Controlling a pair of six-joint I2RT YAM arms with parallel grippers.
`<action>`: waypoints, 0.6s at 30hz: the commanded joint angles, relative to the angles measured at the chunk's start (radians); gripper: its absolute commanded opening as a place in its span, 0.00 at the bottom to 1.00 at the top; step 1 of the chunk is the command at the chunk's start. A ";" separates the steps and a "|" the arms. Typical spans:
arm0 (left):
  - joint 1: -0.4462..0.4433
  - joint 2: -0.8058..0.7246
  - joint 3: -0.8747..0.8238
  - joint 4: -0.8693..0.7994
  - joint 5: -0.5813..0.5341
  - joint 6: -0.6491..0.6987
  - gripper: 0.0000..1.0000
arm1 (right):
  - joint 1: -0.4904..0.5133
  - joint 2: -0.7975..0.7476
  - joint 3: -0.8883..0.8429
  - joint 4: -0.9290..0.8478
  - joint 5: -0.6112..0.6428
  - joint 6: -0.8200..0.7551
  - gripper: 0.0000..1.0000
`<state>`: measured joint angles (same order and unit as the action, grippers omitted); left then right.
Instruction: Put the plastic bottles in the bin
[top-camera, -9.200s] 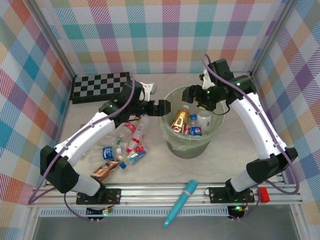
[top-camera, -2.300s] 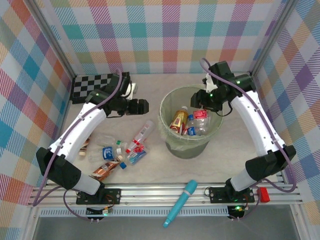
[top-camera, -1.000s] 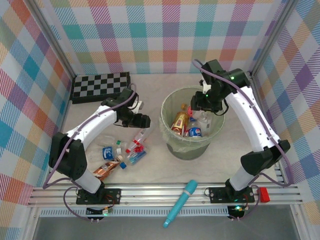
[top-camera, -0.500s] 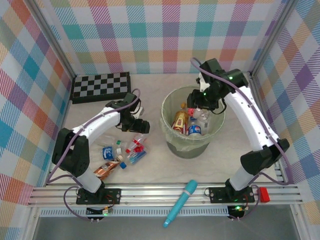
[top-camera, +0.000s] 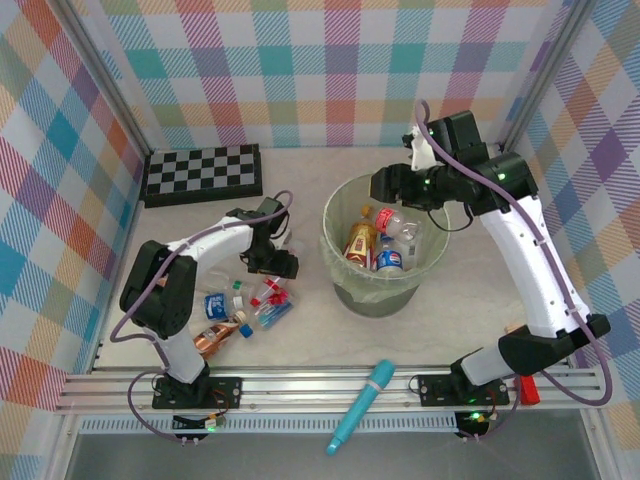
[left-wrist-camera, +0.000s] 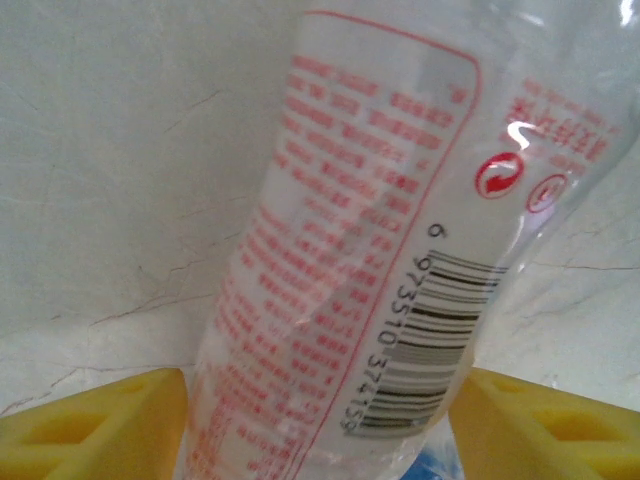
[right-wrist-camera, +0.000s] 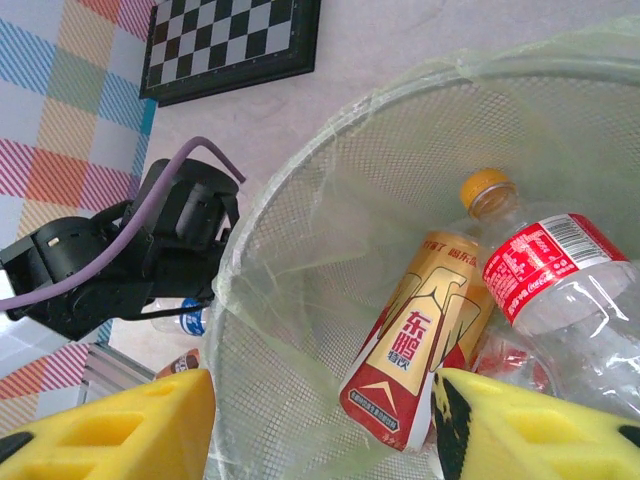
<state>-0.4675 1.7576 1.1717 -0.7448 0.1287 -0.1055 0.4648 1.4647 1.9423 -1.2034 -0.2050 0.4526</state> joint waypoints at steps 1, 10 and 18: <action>-0.008 0.021 0.021 0.016 -0.021 0.018 0.65 | -0.002 -0.016 -0.024 0.034 -0.022 0.016 0.60; -0.007 0.039 0.096 0.001 -0.045 0.035 0.53 | -0.002 -0.033 -0.041 0.046 -0.021 0.021 0.60; -0.006 -0.055 0.308 -0.149 -0.120 0.040 0.53 | -0.002 -0.037 -0.048 0.173 -0.084 0.063 0.60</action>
<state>-0.4690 1.7844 1.3853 -0.8104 0.0559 -0.0807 0.4644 1.4479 1.9022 -1.1290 -0.2337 0.4839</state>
